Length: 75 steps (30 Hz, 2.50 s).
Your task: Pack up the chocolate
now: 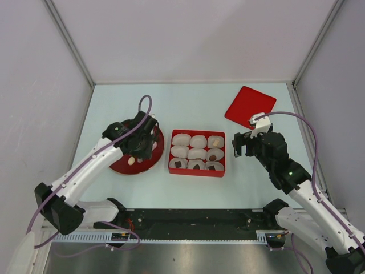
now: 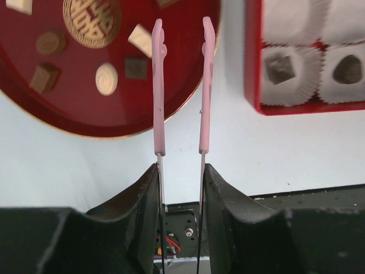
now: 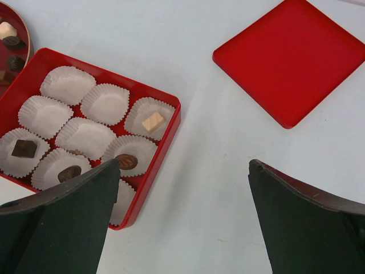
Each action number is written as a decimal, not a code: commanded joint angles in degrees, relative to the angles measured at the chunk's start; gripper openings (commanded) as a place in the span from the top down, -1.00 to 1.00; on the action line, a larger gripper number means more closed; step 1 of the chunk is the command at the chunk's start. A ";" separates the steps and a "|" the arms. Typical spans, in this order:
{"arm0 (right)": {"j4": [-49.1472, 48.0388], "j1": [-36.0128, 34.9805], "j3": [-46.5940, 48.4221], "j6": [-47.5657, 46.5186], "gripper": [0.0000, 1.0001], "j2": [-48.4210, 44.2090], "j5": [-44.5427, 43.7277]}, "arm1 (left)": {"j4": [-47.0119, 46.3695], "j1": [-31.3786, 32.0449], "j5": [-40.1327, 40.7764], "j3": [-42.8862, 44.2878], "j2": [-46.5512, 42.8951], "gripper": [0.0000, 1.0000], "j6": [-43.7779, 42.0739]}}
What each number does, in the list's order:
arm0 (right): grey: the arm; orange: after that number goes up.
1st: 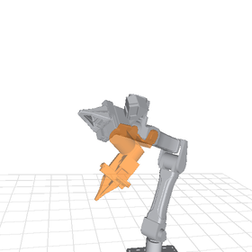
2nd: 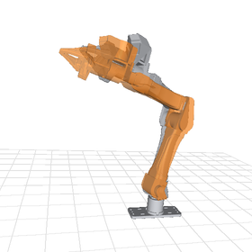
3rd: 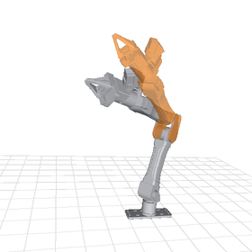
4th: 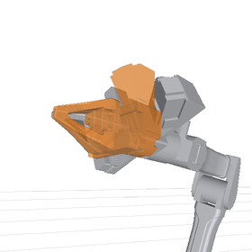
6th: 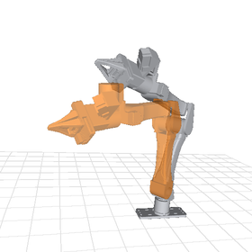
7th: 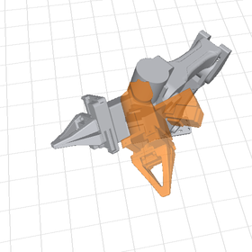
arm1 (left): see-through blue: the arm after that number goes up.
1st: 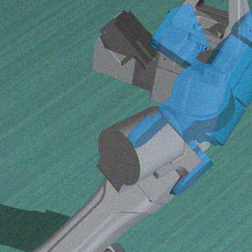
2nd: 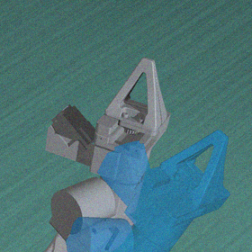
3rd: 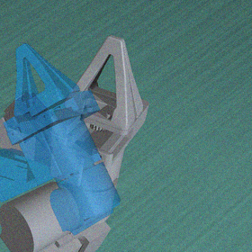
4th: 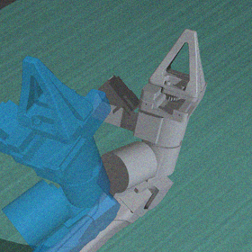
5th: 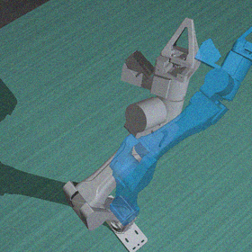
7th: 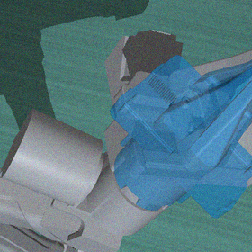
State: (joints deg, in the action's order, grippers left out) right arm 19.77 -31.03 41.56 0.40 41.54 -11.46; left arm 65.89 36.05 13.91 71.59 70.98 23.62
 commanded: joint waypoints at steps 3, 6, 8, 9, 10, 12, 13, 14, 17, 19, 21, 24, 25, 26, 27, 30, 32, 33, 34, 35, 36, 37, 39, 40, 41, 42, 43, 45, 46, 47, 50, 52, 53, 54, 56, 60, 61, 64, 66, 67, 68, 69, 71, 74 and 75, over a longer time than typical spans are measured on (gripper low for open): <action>-2.37 -0.53 0.10 -0.14 -0.99 -0.58 0.56 | 1.35 -3.79 0.68 -5.84 -1.90 0.25 3.89; -2.46 -0.61 0.10 -0.14 -0.99 -0.58 0.48 | 0.82 -5.37 0.24 -8.13 -1.81 0.25 3.98; -2.37 -0.61 0.10 -0.14 -0.99 -0.58 0.39 | 0.47 -5.99 0.06 -9.54 -1.81 0.25 3.89; -2.37 -0.70 0.10 -0.14 -0.99 -0.58 0.39 | 0.12 -6.52 0.24 -9.89 -1.64 0.24 3.81; -2.37 -0.70 0.10 -0.14 -0.99 -0.58 0.39 | -0.14 -6.78 0.41 -10.59 -1.63 0.24 3.54; -2.37 -0.70 0.10 -0.14 -0.99 -0.67 0.39 | -1.02 -7.57 0.33 -11.30 -1.11 0.24 2.67; -2.37 -0.70 0.10 -0.14 -0.99 -0.58 0.30 | -1.98 -7.75 0.33 -12.08 -0.93 0.23 2.31; -2.28 -0.70 0.10 -0.14 -0.99 -0.58 0.30 | -2.43 -8.27 0.24 -12.53 -0.84 0.23 1.79; -2.10 -0.62 0.10 0.03 -0.99 -0.67 0.13 | -4.10 -9.15 -0.03 -13.58 0.12 0.22 1.00; -2.02 -0.70 0.10 -0.05 -0.99 -0.76 0.21 | -4.98 -9.60 -0.03 -14.02 0.73 0.22 0.56; -2.02 -0.70 0.10 0.03 -0.99 -0.76 -0.05 | -5.42 -10.21 0.15 -14.46 1.09 0.22 0.20; -1.93 -0.70 0.10 0.03 -0.99 -0.76 -0.40 | -6.65 -11.18 -0.11 -15.43 1.44 0.22 -0.50; -1.93 -0.70 0.10 0.04 -0.99 -0.76 -0.31 | -7.08 -11.27 -0.64 -15.52 1.70 0.22 -0.68; -1.93 -0.70 0.10 0.12 -0.99 -0.84 -0.31 | -7.26 -11.79 -0.90 -15.52 2.14 0.21 -1.02; -1.93 -0.70 0.19 0.21 -0.99 -0.67 -0.40 | -7.44 -11.88 -1.08 -15.43 2.41 0.22 -1.20; -1.84 -0.70 0.10 0.12 -0.99 -0.93 -0.49 | -7.88 -12.23 -1.69 -15.43 3.02 0.22 -1.82; -1.93 -0.70 0.01 0.04 -0.99 -1.20 -0.84 | -7.97 -12.50 -2.39 -15.52 3.55 0.22 -2.26; -2.10 -0.79 0.01 -0.14 -0.99 -1.20 -0.75 | -7.97 -12.50 -2.57 -15.52 4.07 0.22 -2.35; -2.02 -0.70 0.01 -0.14 -1.00 -1.28 -0.93 | -7.97 -12.50 -2.66 -15.61 4.25 0.22 -2.43; -2.10 -0.70 0.10 -0.23 -1.00 -1.29 -1.02 | -8.05 -12.59 -3.27 -15.69 4.34 0.23 -2.70; -2.28 -0.79 0.01 -0.23 -0.99 -1.29 -0.93 | -8.40 -12.59 -3.54 -15.69 4.25 0.22 -2.87; -2.45 -0.70 0.10 -0.32 -0.99 -1.29 -1.02 | -8.67 -12.67 -4.15 -15.69 4.34 0.23 -3.40; -2.98 -0.79 0.10 -0.23 -0.99 -1.29 -0.67 | -8.76 -12.67 -5.12 -15.52 4.34 0.24 -3.75; -3.24 -0.70 0.10 -0.23 -0.99 -1.29 -0.75 | -8.67 -12.67 -5.21 -15.43 4.34 0.24 -3.93; -3.25 -0.79 0.10 -0.23 -0.99 -1.29 -0.75 | -8.58 -12.67 -5.21 -15.26 4.34 0.26 -4.02; -3.25 -0.70 0.10 -0.32 -0.99 -1.37 -0.93 | -8.50 -12.67 -5.38 -15.08 4.34 0.28 -4.10; -3.33 -0.70 0.19 -0.23 -0.99 -1.46 -0.93 | -8.23 -12.67 -5.56 -14.99 4.43 0.30 -4.19; -3.25 -0.70 0.10 -0.23 -0.99 -1.55 -0.93 | -7.88 -12.67 -5.83 -14.29 4.52 0.37 -4.19; -3.33 -0.70 0.10 -0.32 -0.99 -1.72 -0.93 | -7.53 -12.67 -5.83 -14.03 4.26 0.40 -4.11; -3.25 -0.62 0.10 -0.23 -1.00 -1.81 -1.02 | -7.09 -12.67 -5.83 -13.85 4.08 0.44 -4.02; -3.25 -0.70 0.10 -0.23 -0.99 -2.08 -1.02 | -6.13 -12.67 -5.91 -13.06 2.85 0.57 -3.58; -3.25 -0.62 0.10 -0.32 -0.99 -2.16 -1.10 | -5.77 -12.67 -5.83 -12.53 2.15 0.62 -3.31; -3.25 -0.70 0.19 -0.23 -0.99 -2.16 -1.10 | -5.25 -12.67 -5.56 -11.92 1.54 0.68 -3.31; -3.25 -0.62 0.10 -0.23 -0.99 -2.25 -0.93 | -4.98 -12.67 -5.39 -11.57 1.36 0.72 -3.23; -3.33 -0.70 0.19 -0.23 -0.99 -2.16 -0.84 | -4.11 -12.67 -4.86 -10.08 0.48 0.75 -3.31; -3.42 -0.79 0.19 -0.32 -0.99 -2.43 -0.66 | -3.14 -12.67 -4.77 -6.65 -0.84 0.80 -3.75; -3.42 -0.79 0.10 -0.23 -0.99 -2.60 -0.58 | -3.13 -12.50 -5.12 -5.95 -1.19 0.81 -4.19; -3.42 -0.79 0.10 -0.32 -0.99 -2.69 -0.66 | -4.27 -11.19 -6.88 -3.31 -1.90 0.82 -4.72; -3.25 -0.79 0.10 -0.23 -0.99 -2.87 -0.75 | -4.54 -9.87 -7.23 -0.94 -1.72 0.82 -4.72; -3.16 -0.88 0.10 -0.32 -0.99 -2.87 -0.75 | -4.80 -7.95 -7.23 -0.06 -1.11 0.82 -4.63; -3.25 -0.88 0.19 -0.23 -0.99 -2.95 -0.67 | -4.98 -6.88 -7.23 1.52 -0.59 0.82 -4.55; -3.16 -0.88 0.10 -0.23 -0.99 -2.69 -0.66 | -5.07 -4.79 -7.23 2.23 0.12 0.82 -4.46; -3.16 -0.97 0.10 -0.23 -0.99 -2.69 -0.58 | -5.24 -2.67 -6.97 4.77 2.31 0.82 -4.46; -3.16 -0.97 0.10 -0.23 -0.99 -2.78 -0.58 | -5.59 1.12 -5.92 7.85 5.74 0.81 -4.11; -3.16 -0.97 0.10 -0.23 -1.00 -2.78 -0.58 | -5.94 2.60 -6.00 8.38 6.44 0.81 -3.93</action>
State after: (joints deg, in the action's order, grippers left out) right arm 18.52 -31.66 41.45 0.40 39.46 -11.55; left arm 61.78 34.92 7.86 75.70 74.28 19.90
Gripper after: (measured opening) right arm 0.994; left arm 0.334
